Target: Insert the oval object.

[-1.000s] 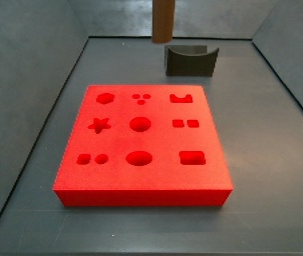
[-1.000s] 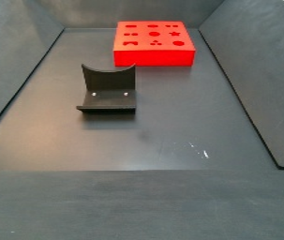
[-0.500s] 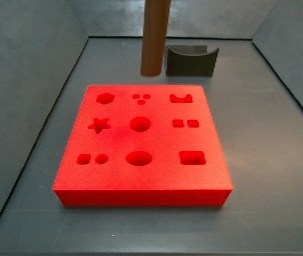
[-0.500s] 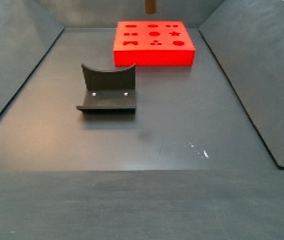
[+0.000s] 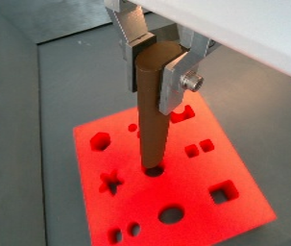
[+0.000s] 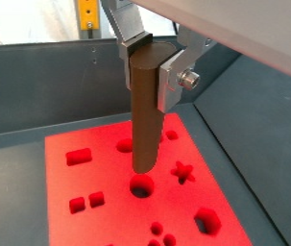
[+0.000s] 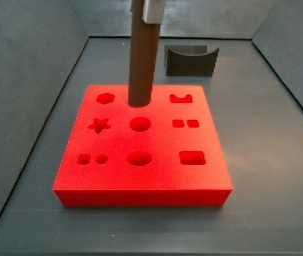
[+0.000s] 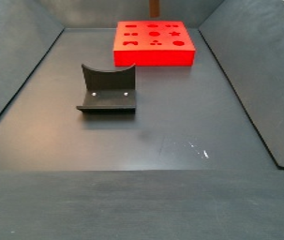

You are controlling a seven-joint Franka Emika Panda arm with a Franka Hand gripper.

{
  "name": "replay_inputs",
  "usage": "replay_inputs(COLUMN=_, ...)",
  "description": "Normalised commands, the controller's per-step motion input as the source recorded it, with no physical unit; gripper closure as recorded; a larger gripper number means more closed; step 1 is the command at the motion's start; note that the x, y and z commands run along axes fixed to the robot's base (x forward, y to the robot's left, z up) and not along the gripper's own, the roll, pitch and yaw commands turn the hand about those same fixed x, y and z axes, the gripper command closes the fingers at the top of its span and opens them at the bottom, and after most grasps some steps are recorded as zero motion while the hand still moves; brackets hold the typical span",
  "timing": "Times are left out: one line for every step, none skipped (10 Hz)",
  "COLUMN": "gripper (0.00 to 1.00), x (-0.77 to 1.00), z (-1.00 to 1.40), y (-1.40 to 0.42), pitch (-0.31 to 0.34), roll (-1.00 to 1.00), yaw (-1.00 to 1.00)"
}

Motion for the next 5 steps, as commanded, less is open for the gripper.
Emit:
replay_inputs(gripper=1.00, x=-0.26, z=0.07, y=-0.11, pitch=-0.277, roll=-0.04, yaw=0.06)
replay_inputs(gripper=1.00, x=-0.23, z=0.05, y=0.00, pitch=-0.167, roll=-0.11, yaw=0.00)
replay_inputs(gripper=1.00, x=0.00, z=0.00, y=0.03, pitch=0.000, roll=-0.03, yaw=0.00)
replay_inputs(gripper=1.00, x=-0.04, z=0.07, y=0.01, pitch=-0.313, roll=-0.23, yaw=-0.38)
replay_inputs(gripper=1.00, x=0.07, z=0.03, y=0.11, pitch=-0.416, roll=-0.39, yaw=-0.56)
